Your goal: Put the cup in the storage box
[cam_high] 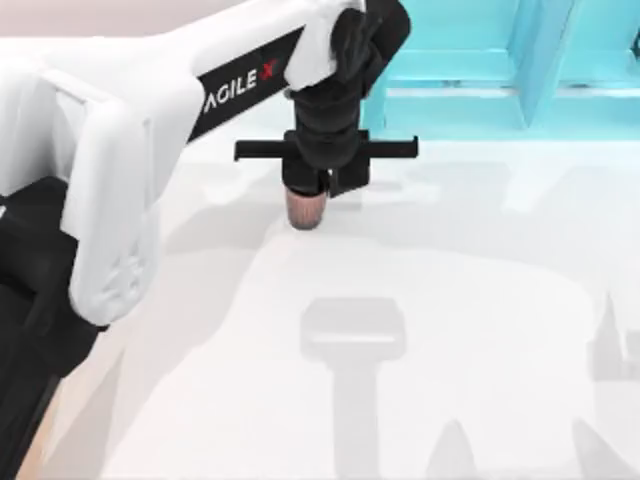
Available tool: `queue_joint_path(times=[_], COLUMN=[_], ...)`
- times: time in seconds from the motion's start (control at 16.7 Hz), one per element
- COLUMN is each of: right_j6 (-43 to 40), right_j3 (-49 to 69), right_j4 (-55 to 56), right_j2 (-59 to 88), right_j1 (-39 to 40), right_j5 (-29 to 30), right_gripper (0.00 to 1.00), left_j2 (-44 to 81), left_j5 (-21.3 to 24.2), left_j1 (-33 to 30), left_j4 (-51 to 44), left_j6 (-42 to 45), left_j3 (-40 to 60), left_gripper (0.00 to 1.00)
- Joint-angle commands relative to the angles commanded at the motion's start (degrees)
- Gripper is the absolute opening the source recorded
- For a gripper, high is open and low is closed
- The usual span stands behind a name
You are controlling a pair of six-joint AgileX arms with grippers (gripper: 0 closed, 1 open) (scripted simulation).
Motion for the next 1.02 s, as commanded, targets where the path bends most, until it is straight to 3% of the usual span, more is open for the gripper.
queue_joint_path(times=[0.24, 0.48, 0.66, 1.02], right_j6=[0.0, 0.0, 0.0, 0.0], right_j3=[0.0, 0.0, 0.0, 0.0], right_j4=[0.0, 0.0, 0.0, 0.0], right_j2=[0.0, 0.0, 0.0, 0.0], right_j1=[0.0, 0.0, 0.0, 0.0], right_j5=[0.0, 0.0, 0.0, 0.0], right_gripper=[1.0, 1.0, 1.0, 1.0], left_j2=[-2.0, -11.2, -19.88, -36.05], left_j5=[0.63, 4.02, 7.37, 11.05], left_j1=[0.78, 5.87, 13.48, 34.57], left_j4=[0.1, 0.74, 0.07, -6.0], left_j6=[1.94, 11.3, 20.53, 37.43], left_j3=[-1.6, -7.43, -13.68, -27.59], left_gripper=[0.0, 0.0, 0.0, 0.0])
